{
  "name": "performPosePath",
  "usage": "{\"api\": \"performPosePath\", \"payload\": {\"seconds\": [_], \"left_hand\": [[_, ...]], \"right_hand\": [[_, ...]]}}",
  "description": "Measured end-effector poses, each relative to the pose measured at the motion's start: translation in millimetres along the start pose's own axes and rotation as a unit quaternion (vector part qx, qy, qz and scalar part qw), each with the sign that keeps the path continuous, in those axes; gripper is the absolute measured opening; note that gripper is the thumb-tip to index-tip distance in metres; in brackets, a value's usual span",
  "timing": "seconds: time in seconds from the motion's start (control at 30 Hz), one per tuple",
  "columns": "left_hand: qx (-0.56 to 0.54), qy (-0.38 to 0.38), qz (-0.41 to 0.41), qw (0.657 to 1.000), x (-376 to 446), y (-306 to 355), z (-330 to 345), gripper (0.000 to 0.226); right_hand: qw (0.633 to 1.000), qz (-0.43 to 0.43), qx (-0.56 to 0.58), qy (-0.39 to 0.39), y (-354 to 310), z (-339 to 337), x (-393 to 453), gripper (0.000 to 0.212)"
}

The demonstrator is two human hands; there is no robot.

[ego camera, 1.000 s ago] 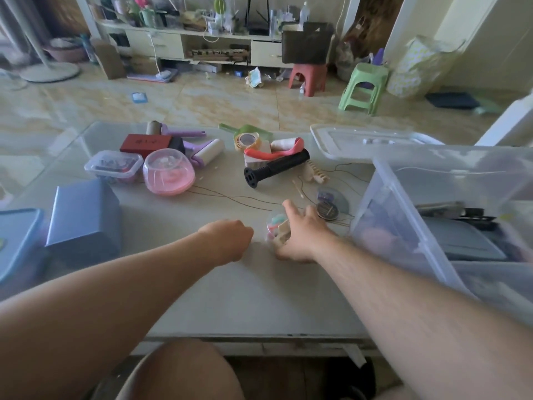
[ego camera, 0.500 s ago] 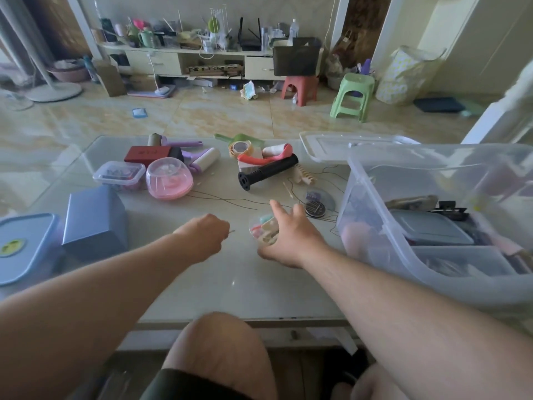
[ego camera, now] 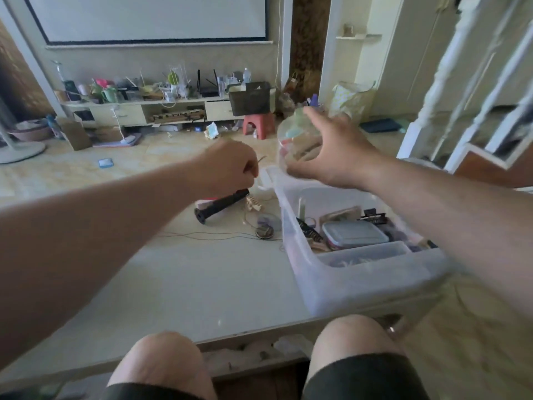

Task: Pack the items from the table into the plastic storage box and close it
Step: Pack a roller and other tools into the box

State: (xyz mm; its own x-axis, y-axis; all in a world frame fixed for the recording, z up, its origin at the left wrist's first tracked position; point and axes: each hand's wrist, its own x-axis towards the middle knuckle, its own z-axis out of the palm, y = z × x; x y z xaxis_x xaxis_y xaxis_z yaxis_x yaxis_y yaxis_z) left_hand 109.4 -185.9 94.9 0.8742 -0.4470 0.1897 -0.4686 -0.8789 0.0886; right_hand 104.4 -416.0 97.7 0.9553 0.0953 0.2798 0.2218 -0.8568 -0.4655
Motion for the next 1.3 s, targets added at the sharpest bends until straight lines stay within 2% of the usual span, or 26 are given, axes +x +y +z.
{"api": "performPosePath", "payload": {"seconds": [0.1,0.17,0.27,0.37,0.47,0.53,0.63,0.8,0.93,1.0,1.17,1.3], "left_hand": [[-0.028,-0.011,0.043,0.999,28,58,13,0.017],[-0.035,-0.031,0.064,0.997,45,93,30,0.017],[-0.015,-0.080,0.087,0.993,70,131,65,0.014],[0.048,-0.155,0.105,0.981,89,156,107,0.010],[0.087,-0.195,0.104,0.971,108,168,144,0.029],[0.099,-0.201,0.108,0.968,121,168,166,0.035],[0.096,-0.199,0.121,0.968,144,167,192,0.038],[0.090,-0.204,0.139,0.965,163,172,209,0.045],[0.068,-0.233,0.136,0.960,177,179,213,0.031],[0.063,-0.239,0.149,0.957,185,185,214,0.046],[-0.018,-0.230,0.105,0.967,203,202,220,0.058],[-0.069,-0.170,-0.018,0.983,217,211,231,0.073]], "right_hand": [[0.995,0.085,-0.038,-0.024,61,-29,-27,0.121],[0.988,0.134,-0.048,-0.051,98,-35,-43,0.111],[0.979,0.171,-0.060,-0.095,144,-33,-55,0.101],[0.968,0.187,-0.098,-0.136,182,-23,-53,0.103],[0.960,0.193,-0.136,-0.152,215,-19,-38,0.102],[0.953,0.203,-0.163,-0.157,236,-16,-24,0.112],[0.936,0.221,-0.206,-0.182,263,-10,-2,0.120],[0.894,0.263,-0.211,-0.296,287,4,8,0.116],[0.871,0.270,-0.225,-0.343,285,16,6,0.114],[0.866,0.262,-0.243,-0.350,285,14,5,0.114],[0.866,0.290,-0.170,-0.370,288,4,1,0.110],[0.873,0.275,-0.172,-0.364,287,8,0,0.112]]}}
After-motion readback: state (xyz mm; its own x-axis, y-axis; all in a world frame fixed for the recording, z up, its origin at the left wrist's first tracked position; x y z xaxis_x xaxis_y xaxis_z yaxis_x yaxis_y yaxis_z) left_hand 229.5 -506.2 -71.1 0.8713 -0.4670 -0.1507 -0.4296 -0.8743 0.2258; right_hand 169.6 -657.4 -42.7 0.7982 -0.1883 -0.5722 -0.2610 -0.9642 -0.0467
